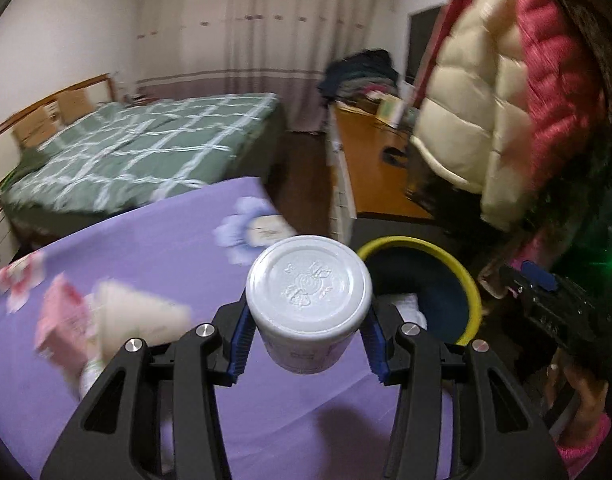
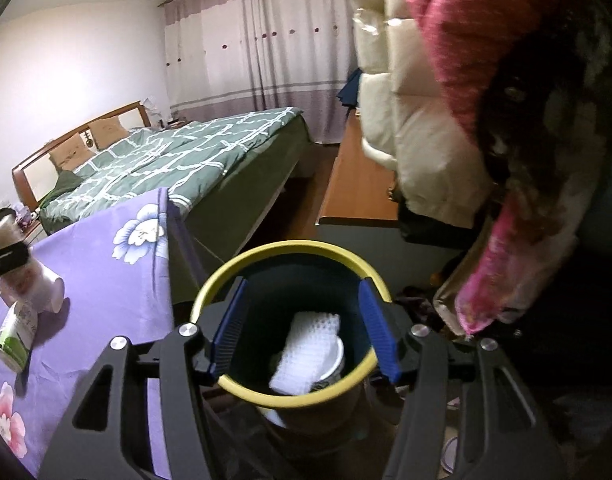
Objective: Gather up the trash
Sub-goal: 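Move the white lidded cup over the bin and open the left gripper, then move the right gripper back over the table to the pink juice carton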
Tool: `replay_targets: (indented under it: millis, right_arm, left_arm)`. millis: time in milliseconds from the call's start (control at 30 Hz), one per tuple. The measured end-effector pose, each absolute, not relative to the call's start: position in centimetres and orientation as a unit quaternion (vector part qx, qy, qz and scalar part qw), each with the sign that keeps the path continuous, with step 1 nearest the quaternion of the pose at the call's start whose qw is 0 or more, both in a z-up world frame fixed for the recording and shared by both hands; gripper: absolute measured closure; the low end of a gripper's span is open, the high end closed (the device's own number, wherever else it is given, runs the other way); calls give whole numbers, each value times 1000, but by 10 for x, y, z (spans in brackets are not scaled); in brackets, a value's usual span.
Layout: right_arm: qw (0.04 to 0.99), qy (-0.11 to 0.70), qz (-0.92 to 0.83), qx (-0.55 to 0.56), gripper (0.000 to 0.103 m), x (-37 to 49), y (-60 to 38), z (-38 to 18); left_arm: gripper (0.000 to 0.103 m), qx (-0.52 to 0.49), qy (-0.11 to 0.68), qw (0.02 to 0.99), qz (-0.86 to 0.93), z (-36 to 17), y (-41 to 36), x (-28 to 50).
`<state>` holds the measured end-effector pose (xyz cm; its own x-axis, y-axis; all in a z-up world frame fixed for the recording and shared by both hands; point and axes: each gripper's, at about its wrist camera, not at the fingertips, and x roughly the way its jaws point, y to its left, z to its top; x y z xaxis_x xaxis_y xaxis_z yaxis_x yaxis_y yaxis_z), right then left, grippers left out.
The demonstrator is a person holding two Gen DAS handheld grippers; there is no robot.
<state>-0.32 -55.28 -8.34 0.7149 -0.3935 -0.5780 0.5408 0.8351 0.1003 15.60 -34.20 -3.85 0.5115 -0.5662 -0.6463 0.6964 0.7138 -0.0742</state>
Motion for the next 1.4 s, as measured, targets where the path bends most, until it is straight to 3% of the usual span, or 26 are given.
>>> replay_targets:
  millis: [500, 533, 567, 600, 700, 833, 1000, 1400]
  right_arm:
    - [903, 283, -278, 165, 46, -42, -592, -99]
    - [902, 284, -278, 168, 46, -44, -593, -100]
    - [902, 284, -278, 169, 46, -44, -594, -101]
    - [902, 285, -278, 169, 46, -45, -595, -102]
    - [901, 287, -277, 173, 46, -45, -597, -105]
    - [901, 287, -274, 174, 46, -42, -595, -104]
    - [907, 291, -252, 168, 44, -27, -582, -105]
    - [923, 308, -197, 120, 44, 32, -514, -100]
  left_arm:
    - [56, 170, 380, 801, -430, -92, -508, 152]
    - [46, 172, 379, 802, -429, -94, -511, 153]
    - [22, 173, 378, 804, -426, -96, -513, 155]
    - [14, 171, 369, 810, -423, -95, -518, 155]
    - [12, 176, 348, 821, -417, -87, -522, 156]
    - [12, 147, 330, 834, -418, -60, -494, 157]
    - [5, 108, 303, 859, -397, -30, -417, 152]
    - [5, 47, 283, 926, -245, -28, -205, 173]
